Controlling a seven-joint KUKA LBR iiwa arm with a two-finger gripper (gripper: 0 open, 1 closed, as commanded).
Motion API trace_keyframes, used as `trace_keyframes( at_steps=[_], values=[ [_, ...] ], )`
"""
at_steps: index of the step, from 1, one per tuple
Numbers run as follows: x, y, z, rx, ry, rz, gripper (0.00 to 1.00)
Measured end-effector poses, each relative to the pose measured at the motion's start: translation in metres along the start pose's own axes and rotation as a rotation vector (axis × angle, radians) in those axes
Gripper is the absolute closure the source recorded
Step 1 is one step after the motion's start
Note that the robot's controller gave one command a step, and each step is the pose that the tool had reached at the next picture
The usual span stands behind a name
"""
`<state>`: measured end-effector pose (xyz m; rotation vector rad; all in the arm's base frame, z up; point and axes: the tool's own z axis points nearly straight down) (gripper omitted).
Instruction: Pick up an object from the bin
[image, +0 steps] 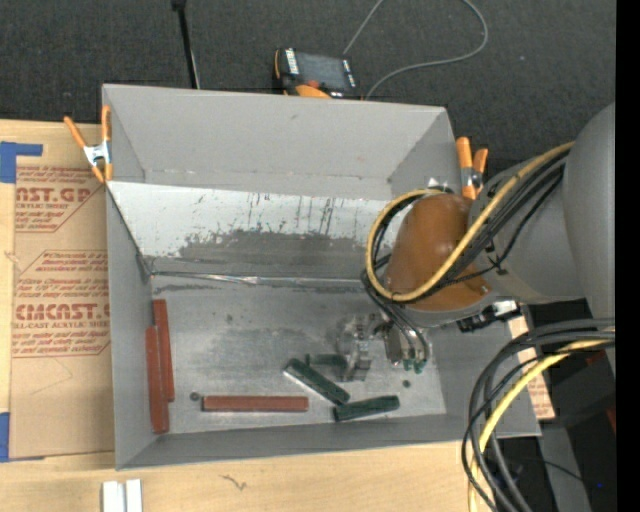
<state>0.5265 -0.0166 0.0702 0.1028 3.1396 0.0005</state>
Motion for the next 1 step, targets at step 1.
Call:
trace_keyframes(
  at_steps=[1],
  values=[
    [-0.0606, -0.0088, -0.1496, 0.001, -0.011, -0.228, 1.00]
  ],
)
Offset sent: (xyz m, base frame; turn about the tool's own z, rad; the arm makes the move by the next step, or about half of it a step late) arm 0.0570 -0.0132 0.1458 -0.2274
